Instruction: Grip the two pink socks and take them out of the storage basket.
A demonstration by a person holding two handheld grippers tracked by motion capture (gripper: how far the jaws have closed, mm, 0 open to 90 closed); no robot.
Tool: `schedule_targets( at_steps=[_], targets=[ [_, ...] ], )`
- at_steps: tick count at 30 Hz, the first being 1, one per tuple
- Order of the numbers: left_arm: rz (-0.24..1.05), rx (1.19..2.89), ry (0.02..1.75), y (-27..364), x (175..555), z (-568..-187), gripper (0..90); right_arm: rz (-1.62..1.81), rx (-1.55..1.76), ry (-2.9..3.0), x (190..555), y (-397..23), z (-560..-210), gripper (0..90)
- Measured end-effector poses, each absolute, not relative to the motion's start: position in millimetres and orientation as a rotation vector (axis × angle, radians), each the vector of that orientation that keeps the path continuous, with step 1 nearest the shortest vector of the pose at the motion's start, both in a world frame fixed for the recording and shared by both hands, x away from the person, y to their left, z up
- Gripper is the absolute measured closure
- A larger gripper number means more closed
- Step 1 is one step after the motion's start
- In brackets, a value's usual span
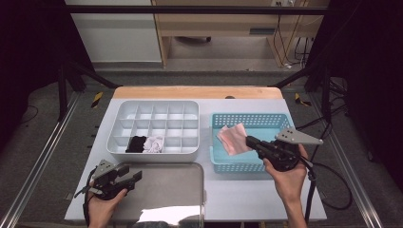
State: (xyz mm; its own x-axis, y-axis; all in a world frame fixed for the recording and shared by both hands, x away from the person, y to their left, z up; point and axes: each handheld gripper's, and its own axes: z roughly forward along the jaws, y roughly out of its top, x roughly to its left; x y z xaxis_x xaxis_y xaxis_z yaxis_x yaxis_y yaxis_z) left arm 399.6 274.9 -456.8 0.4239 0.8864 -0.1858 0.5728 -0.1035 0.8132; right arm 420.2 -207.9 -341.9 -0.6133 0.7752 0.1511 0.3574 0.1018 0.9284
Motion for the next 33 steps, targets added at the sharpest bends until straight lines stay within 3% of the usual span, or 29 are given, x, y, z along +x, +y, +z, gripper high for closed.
schedule_targets(
  at_steps=[15, 33],
  targets=[
    [0.447, 1.791, 1.254, 274, 398, -455, 38.1, 1.579, 1.068, 2.169, 379, -199, -361, 88.2],
    [0.465, 1.788, 1.256, 275, 397, -453, 43.1, 1.433, 1.230, 2.348, 365, -198, -432, 88.0]
  ],
)
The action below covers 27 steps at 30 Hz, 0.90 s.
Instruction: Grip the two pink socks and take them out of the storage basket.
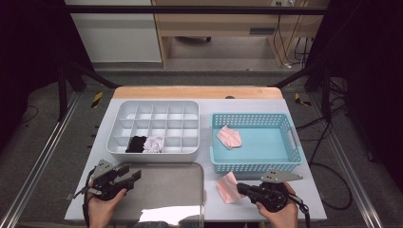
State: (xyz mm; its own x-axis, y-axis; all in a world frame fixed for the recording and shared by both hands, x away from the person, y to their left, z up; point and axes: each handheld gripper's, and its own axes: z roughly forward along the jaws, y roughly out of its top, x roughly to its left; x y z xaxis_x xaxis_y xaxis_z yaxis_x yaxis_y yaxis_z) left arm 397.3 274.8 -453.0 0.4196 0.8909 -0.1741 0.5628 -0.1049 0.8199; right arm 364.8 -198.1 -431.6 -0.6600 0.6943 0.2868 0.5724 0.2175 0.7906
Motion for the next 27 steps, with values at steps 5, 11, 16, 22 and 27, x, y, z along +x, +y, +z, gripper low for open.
schedule_targets(
  at_steps=[5, 11, 16, 22, 27],
  targets=[
    [0.472, 1.810, 1.240, 276, 397, -453, 45.4, 1.336, 1.288, 2.360, 370, -199, -450, 87.9],
    [0.455, 1.833, 1.229, 275, 399, -454, 45.6, 1.242, 1.319, 2.349, 376, -200, -463, 87.3],
    [0.420, 1.835, 1.256, 275, 401, -456, 37.9, 1.197, 1.323, 2.354, 379, -199, -471, 84.6],
    [0.481, 1.827, 1.280, 278, 400, -456, 39.9, 1.198, 1.294, 2.321, 378, -199, -466, 77.3],
    [0.517, 1.836, 1.268, 278, 400, -456, 40.0, 1.248, 1.283, 2.253, 375, -204, -453, 72.8]
  ],
)
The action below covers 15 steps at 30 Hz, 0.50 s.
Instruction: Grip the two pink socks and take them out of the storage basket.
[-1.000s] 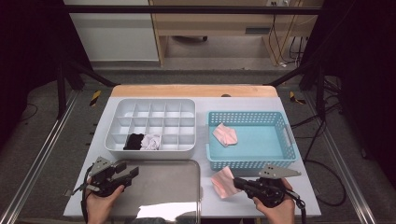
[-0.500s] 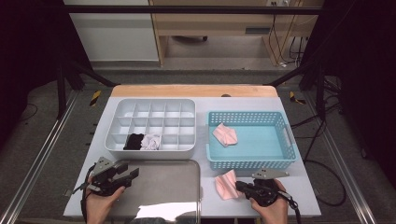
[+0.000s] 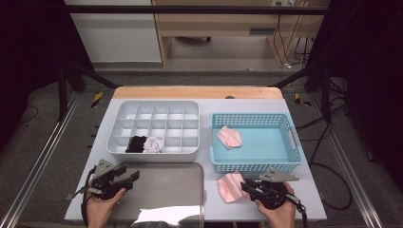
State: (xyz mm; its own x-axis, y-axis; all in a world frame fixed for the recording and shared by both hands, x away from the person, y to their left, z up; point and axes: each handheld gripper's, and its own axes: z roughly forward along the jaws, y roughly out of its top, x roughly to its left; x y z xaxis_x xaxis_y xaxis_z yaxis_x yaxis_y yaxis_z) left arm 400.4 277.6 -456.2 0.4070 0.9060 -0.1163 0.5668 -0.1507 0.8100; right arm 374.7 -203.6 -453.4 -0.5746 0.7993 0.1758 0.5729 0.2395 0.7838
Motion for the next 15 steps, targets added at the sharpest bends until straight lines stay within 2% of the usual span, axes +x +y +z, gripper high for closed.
schedule_targets(
  at_steps=[9, 15],
  targets=[
    [0.507, 1.827, 1.286, 279, 401, -456, 38.0, 1.297, 1.248, 2.169, 380, -204, -427, 66.1],
    [0.501, 1.826, 1.287, 279, 401, -456, 37.0, 1.306, 1.245, 2.115, 398, -202, -408, 61.6]
  ],
)
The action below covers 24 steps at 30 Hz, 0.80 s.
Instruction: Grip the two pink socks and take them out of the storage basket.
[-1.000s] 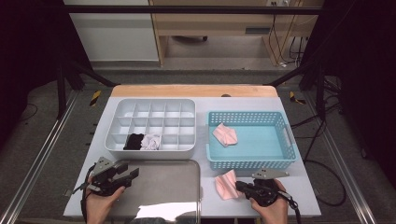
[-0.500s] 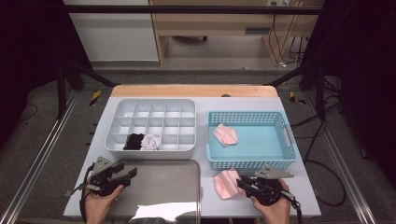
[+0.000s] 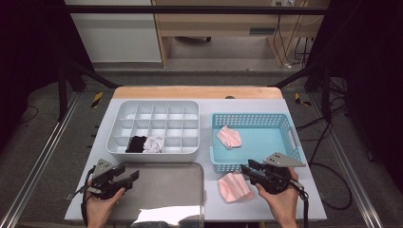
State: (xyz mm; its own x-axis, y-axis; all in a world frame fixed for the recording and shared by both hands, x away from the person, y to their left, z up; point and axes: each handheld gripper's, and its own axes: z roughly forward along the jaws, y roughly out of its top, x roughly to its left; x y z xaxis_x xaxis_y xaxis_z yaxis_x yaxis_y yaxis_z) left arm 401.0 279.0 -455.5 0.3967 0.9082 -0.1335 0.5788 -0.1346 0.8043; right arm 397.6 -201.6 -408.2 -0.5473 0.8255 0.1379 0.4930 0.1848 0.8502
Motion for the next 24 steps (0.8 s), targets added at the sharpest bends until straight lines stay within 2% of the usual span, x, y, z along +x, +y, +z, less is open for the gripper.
schedule_targets(
  at_steps=[4, 24],
  targets=[
    [0.497, 1.824, 1.277, 279, 401, -455, 37.0, 1.308, 1.239, 2.085, 412, -198, -398, 59.2],
    [0.489, 1.824, 1.274, 280, 402, -455, 37.4, 1.283, 1.296, 2.007, 488, -184, -369, 58.5]
  ],
)
